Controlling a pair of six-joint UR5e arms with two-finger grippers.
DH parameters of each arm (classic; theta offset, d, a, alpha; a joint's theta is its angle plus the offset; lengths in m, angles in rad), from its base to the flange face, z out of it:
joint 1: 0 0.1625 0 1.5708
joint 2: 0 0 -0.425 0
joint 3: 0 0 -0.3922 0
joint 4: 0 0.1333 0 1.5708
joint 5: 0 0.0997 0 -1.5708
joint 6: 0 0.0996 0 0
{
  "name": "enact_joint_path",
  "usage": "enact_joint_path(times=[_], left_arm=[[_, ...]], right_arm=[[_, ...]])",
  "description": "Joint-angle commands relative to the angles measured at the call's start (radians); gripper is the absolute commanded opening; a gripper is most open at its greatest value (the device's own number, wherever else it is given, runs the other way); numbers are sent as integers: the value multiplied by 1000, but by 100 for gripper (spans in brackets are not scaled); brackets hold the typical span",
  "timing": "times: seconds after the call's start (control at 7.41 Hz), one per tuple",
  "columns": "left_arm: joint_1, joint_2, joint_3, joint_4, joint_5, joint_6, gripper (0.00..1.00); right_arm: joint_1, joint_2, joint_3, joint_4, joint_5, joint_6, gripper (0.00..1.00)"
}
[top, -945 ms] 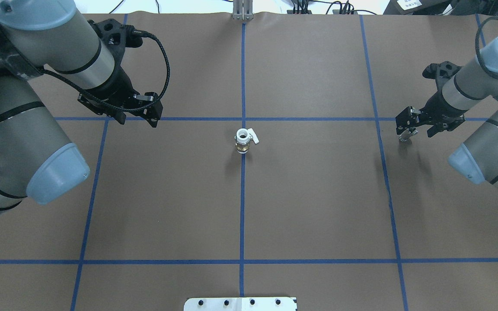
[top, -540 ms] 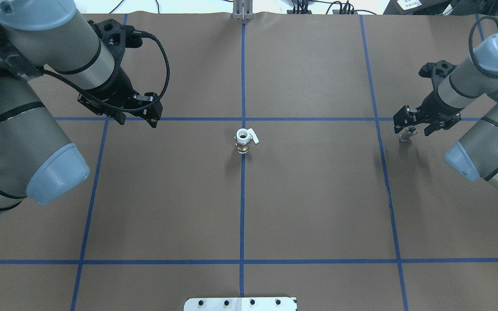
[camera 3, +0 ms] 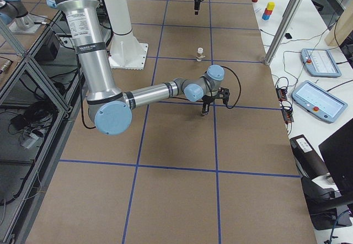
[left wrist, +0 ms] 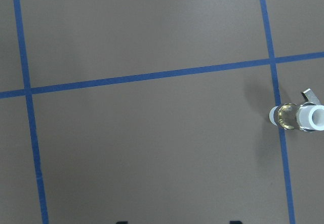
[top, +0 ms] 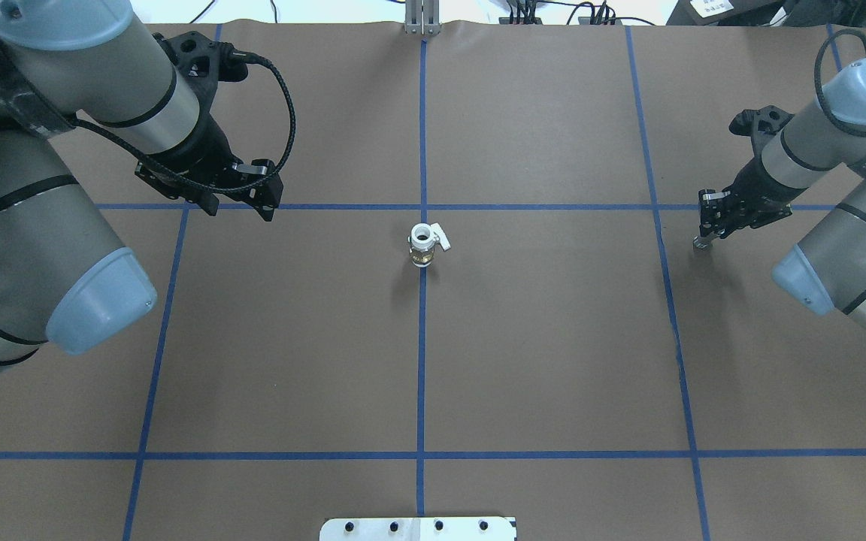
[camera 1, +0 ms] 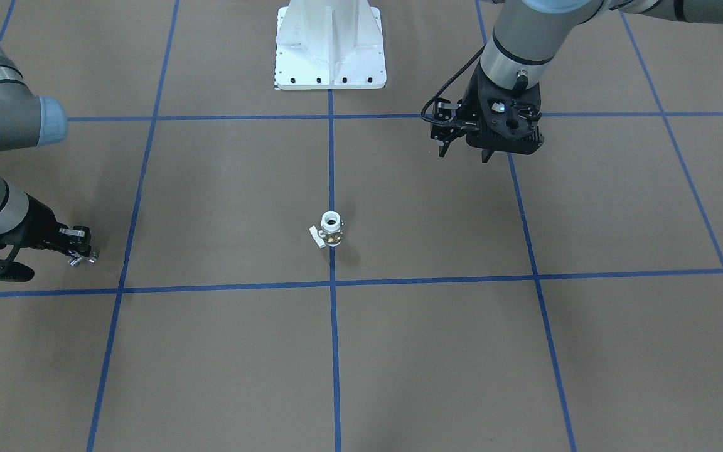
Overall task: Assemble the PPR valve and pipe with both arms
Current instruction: 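Grasp the chrome elbow fitting with the right gripper, then carry the chrome elbow with the right gripper over the standing valve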
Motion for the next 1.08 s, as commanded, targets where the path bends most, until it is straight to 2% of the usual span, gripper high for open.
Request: enact_joint_path(times=[0.0, 0.4, 0.68, 0.94], left_arm=[[0, 1, 0, 0, 0, 0, 74], [-8, 36, -37, 0, 2, 12, 74], [-21, 130, -81, -4, 6, 131, 74], [-58, 196, -80, -6, -2, 233, 74]], right_arm=[[2, 19, 14, 0, -4, 2, 0], [6, 95, 37, -15, -1, 97, 0], [-17, 185, 51, -64, -4, 231, 0], [-84, 392, 54, -307, -24, 382, 0]])
